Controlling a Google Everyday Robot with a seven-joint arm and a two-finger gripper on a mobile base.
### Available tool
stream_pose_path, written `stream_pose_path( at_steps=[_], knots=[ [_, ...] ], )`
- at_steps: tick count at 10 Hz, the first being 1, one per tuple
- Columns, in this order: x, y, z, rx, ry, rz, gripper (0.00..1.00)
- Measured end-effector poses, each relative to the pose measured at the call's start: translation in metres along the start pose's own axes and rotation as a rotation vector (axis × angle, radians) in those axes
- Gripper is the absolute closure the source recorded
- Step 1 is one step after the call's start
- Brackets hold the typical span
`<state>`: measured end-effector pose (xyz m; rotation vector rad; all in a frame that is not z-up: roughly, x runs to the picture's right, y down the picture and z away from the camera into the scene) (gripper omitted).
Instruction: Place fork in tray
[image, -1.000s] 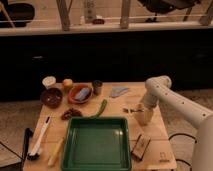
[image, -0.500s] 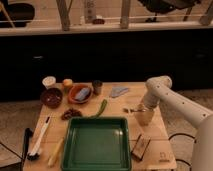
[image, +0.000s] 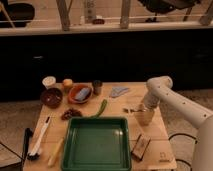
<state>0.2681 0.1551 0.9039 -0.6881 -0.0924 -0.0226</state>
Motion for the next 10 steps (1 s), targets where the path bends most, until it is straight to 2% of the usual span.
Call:
stream_pose_path(
  at_steps=[3,7,8,10],
  knots=[
    [-0.010,-0.005,-0.001,0.014,0.001,-0.028,0.20],
    [-0.021,-0.010,0.003,0.012,-0.003,-0.058,0.21],
    [-0.022,-0.009,0.004,0.011,-0.005,-0.062,0.26],
    [-0.025,-0.007,0.007,0.002,-0.009,-0.066,0.47]
  ],
)
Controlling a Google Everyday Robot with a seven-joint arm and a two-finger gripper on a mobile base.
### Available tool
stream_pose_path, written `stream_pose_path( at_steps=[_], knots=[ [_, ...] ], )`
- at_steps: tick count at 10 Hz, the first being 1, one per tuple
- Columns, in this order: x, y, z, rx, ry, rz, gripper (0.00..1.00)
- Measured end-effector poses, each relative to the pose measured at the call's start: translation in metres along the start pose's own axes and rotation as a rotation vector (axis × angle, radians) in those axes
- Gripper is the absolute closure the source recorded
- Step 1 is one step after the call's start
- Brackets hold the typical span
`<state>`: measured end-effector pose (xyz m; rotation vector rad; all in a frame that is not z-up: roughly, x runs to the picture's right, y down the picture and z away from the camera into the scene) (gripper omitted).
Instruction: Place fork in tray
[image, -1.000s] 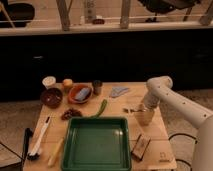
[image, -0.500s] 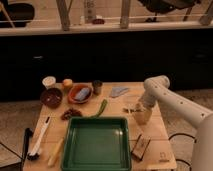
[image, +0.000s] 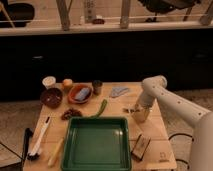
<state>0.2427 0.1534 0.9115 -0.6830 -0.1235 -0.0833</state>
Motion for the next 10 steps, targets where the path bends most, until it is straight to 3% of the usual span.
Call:
stream_pose_path(
  at_steps=[5,6,10],
  knots=[
    [-0.0022,-0.0010,-0.0032,-0.004,-0.004,-0.001,0.95],
    [-0.0023,0.0001,-0.0036,-0.007,-0.004,-0.001,0.99],
    [-0.0017,0.0023,0.0019,-0.029,-0.011,0.001,1.00]
  ],
)
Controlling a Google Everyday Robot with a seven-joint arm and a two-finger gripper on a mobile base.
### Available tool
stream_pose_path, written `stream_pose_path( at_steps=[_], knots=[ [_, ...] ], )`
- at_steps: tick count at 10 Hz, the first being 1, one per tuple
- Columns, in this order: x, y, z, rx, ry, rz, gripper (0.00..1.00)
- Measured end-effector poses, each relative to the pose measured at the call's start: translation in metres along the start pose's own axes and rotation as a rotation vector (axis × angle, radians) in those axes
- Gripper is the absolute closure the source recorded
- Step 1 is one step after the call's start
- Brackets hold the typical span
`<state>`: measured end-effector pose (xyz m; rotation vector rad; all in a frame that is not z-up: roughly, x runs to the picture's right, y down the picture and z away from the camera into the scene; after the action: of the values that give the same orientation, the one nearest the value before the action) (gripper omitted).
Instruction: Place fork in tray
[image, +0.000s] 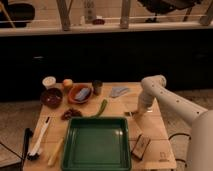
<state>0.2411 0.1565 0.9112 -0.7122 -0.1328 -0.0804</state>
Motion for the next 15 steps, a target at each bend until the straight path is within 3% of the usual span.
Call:
stream_pose_path(
  at_steps=[10,13,15],
  knots=[
    [0.005,-0.002,-0.004,-0.010,0.005,0.006,1.00],
    [0.008,-0.024,-0.019,0.024,0.009,0.015,1.00],
    [0.009,-0.026,-0.025,0.032,0.008,0.018,1.00]
  ],
)
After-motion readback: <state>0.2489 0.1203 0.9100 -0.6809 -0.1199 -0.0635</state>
